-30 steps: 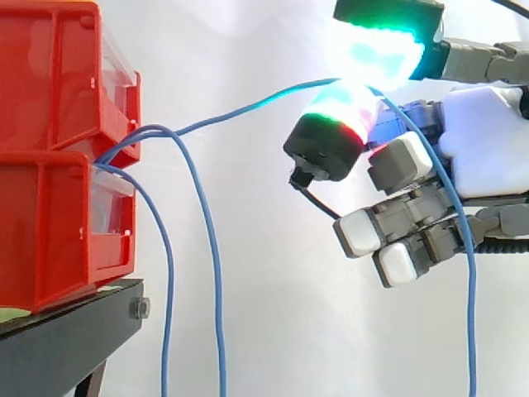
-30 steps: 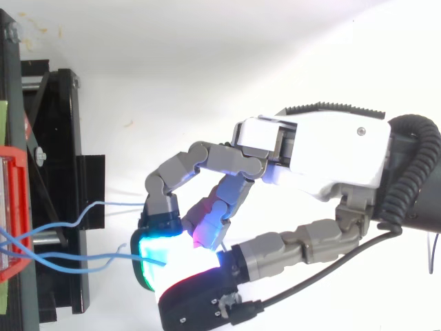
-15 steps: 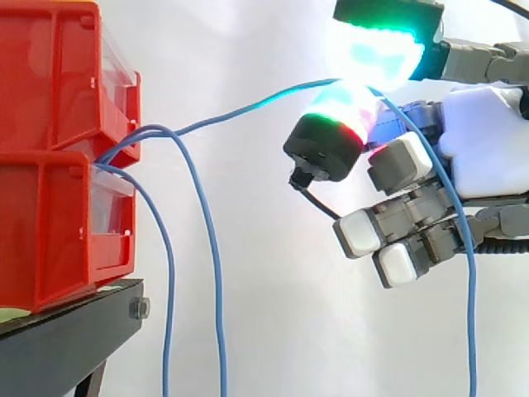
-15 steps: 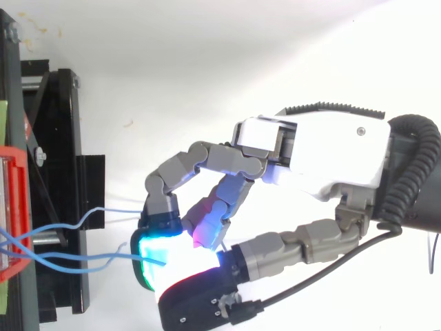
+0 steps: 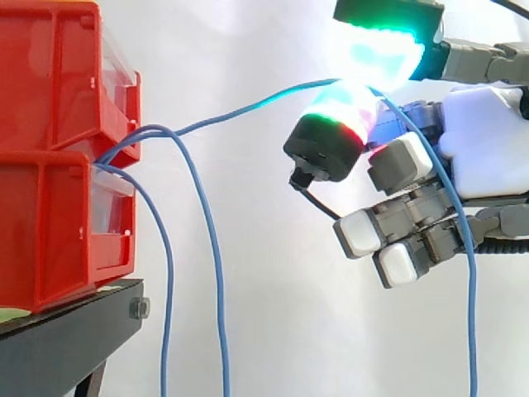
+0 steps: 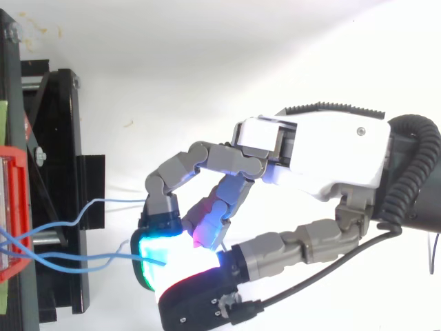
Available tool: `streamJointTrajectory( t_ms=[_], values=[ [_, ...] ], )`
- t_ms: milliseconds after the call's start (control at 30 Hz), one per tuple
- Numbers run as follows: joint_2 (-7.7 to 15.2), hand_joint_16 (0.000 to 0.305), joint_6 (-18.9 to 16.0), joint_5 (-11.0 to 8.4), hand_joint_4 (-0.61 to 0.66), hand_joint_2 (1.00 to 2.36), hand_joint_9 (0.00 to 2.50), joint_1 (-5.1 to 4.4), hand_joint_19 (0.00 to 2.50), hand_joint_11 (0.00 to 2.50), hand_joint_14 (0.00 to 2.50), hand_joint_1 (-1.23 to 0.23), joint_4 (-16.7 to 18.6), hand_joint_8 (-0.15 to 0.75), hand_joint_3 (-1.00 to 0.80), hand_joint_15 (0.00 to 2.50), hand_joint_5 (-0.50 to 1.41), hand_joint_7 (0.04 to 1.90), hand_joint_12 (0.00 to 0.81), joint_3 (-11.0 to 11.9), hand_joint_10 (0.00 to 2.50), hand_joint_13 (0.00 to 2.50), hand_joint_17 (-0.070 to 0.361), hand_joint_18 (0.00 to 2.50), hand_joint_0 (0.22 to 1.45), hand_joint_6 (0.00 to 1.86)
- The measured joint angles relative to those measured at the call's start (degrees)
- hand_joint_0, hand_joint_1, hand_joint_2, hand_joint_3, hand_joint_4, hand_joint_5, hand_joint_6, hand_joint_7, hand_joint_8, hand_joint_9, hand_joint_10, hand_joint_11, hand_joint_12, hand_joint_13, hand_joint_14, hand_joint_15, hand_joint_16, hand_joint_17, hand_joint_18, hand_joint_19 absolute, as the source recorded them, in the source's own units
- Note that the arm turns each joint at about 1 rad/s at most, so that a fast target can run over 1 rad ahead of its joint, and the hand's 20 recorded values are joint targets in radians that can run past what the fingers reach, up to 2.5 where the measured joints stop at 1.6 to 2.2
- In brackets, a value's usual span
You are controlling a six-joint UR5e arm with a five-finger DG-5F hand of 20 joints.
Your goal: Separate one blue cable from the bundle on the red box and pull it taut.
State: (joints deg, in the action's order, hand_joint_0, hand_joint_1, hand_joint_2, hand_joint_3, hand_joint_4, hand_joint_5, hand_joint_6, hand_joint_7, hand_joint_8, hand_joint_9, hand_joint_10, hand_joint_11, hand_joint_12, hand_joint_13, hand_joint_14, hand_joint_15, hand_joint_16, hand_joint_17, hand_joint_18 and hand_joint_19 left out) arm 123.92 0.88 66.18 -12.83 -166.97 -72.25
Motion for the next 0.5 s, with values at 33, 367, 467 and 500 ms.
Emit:
streamJointTrajectory(
  t_ms=[33, 367, 467, 500],
  values=[
    [0.0, 0.053, 0.0, 0.0, -0.09, 1.0, 1.28, 0.0, 0.36, 0.68, 0.02, -0.82, 0.0, 0.378, 0.04, 0.45, -0.11, 1.13, 0.392, 0.0, 0.01, 0.98, 0.119, 0.96, 0.61, 0.92],
    [0.0, 0.053, 0.0, 0.0, -0.09, 1.0, 1.28, 0.02, 0.36, 0.68, 0.01, -0.82, 0.0, 0.375, 0.04, 0.46, -0.11, 1.14, 0.393, 0.0, 0.01, 0.99, 0.119, 0.96, 0.61, 0.92],
    [0.0, 0.053, 0.0, 0.0, -0.1, 1.0, 1.27, 0.01, 0.36, 0.68, 0.01, -0.82, 0.0, 0.375, 0.04, 0.45, -0.11, 1.13, 0.391, 0.0, 0.02, 0.99, 0.119, 0.96, 0.61, 0.92],
    [0.0, 0.053, 0.0, 0.0, -0.09, 1.0, 1.27, 0.01, 0.36, 0.67, 0.01, -0.82, 0.0, 0.373, 0.04, 0.45, -0.11, 1.14, 0.394, 0.0, 0.02, 0.99, 0.119, 0.96, 0.61, 0.92]
  ],
)
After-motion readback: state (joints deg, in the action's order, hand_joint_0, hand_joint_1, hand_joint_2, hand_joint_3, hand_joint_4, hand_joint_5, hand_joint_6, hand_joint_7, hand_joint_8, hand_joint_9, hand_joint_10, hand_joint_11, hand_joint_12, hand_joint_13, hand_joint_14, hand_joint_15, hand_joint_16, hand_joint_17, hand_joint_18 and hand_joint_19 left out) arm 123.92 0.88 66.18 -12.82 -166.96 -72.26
